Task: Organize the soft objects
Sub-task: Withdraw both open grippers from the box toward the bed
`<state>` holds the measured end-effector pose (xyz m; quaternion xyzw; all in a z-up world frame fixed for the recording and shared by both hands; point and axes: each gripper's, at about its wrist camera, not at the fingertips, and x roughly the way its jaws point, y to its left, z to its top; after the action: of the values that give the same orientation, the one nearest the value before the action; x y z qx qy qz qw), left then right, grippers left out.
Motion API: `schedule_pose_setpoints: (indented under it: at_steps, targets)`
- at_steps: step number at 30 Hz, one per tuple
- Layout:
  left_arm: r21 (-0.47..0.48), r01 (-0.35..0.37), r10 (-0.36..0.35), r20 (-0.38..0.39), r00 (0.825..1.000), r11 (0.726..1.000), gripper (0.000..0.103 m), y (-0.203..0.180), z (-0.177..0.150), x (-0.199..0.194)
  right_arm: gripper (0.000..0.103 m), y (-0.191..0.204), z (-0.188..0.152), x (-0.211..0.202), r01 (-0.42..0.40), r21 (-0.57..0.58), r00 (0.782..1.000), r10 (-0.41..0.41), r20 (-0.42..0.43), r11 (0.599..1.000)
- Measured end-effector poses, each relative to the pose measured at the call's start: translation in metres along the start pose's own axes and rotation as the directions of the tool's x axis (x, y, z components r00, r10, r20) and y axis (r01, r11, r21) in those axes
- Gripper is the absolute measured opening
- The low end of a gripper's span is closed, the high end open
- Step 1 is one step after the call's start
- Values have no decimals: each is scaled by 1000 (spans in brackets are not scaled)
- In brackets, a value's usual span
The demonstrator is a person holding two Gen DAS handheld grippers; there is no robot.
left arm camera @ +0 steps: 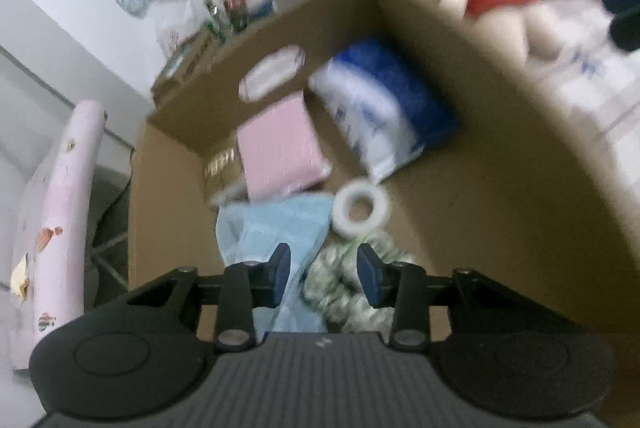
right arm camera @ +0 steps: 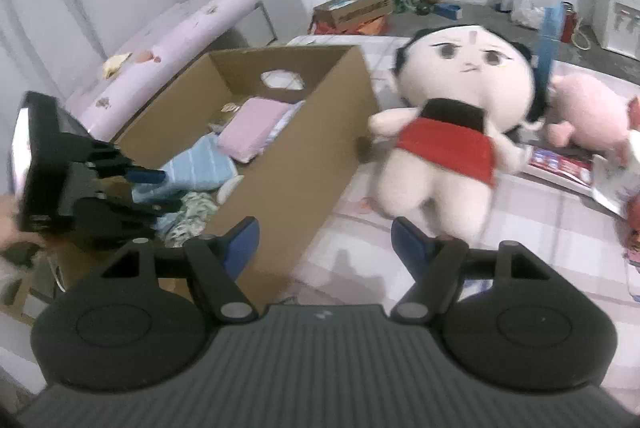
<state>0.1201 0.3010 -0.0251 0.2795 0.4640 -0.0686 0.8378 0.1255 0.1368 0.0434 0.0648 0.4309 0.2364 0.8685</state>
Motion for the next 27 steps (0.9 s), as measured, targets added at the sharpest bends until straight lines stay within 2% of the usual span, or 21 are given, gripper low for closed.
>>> schedule_pose_setpoints:
  at_steps: [3, 5, 8, 11, 13, 18, 20, 22, 25, 27]
  targets:
    - [-48, 54, -50, 85, 995, 997, 41, 0, 23, -24, 73, -24, -6, -16, 14, 40, 999, -15, 32, 999]
    - [-82, 105, -91, 158, 983, 991, 51, -3, 39, -45, 73, -45, -9, -28, 31, 72, 998, -35, 55, 997]
    - [-120, 211, -172, 274, 946, 970, 65, -13, 63, -73, 73, -79, -18, -49, 73, 124, 993, -84, 87, 990]
    - [-129, 300, -239, 349, 906, 945, 69, -30, 96, -81, 73, -116, -25, -70, 134, 164, 982, -154, 111, 977]
    - [-90, 340, -288, 361, 887, 936, 70, -49, 121, -76, 73, -140, -28, -82, 178, 197, 972, -204, 118, 964]
    - [-28, 352, -315, 382, 869, 936, 72, -98, 174, -47, 74, -191, -37, -90, 225, 234, 957, -260, 127, 946]
    - [-11, 348, -315, 401, 860, 937, 86, -114, 200, -29, 74, -206, -35, -83, 243, 225, 952, -277, 131, 943]
    - [-26, 336, -292, 434, 853, 942, 87, -127, 223, -10, 74, -220, -28, -71, 257, 208, 950, -286, 127, 944]
    - [-82, 331, -262, 448, 855, 940, 91, -139, 262, 27, 76, -237, -18, -51, 244, 190, 955, -270, 122, 951]
    - [-168, 331, -232, 432, 871, 928, 91, -138, 281, 54, 79, -241, -11, -37, 224, 150, 962, -243, 124, 963]
